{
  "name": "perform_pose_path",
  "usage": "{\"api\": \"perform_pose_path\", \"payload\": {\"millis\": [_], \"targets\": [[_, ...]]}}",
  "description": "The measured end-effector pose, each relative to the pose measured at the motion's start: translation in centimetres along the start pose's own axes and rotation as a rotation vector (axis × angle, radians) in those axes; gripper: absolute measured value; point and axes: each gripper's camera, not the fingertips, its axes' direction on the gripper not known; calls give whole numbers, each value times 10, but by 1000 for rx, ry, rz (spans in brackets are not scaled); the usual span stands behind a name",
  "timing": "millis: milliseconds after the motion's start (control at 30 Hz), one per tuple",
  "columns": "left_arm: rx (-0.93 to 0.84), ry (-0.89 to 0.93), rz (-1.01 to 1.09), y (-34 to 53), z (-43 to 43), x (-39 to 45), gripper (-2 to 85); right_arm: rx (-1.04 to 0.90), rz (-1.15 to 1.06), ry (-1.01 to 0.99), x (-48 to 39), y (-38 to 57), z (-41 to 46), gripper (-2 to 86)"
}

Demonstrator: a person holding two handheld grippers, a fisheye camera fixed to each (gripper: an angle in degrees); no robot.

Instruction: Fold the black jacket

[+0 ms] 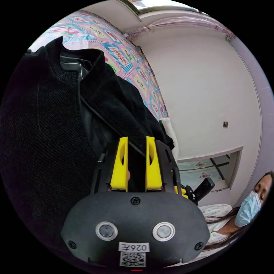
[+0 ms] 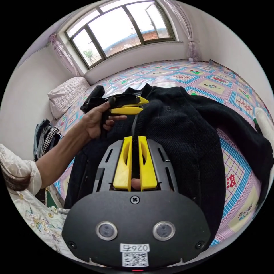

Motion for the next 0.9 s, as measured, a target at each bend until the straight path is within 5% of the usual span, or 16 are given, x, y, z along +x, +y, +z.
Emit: {"api": "perform_pose_path", "payload": {"millis": [233, 367, 633, 900], "targets": [[202, -233, 153, 2, -61, 27, -5, -11, -20, -35, 4, -10, 8, -3], [210, -223, -3, 12, -72, -13, 0, -197, -52, 17, 10, -15, 78, 6], [58, -142, -89, 20, -20, -49, 69, -201, -10, -52, 27, -40, 85, 2], [10, -458, 83, 23, 7, -23, 38, -203, -86, 1, 19, -51, 94, 5]]}}
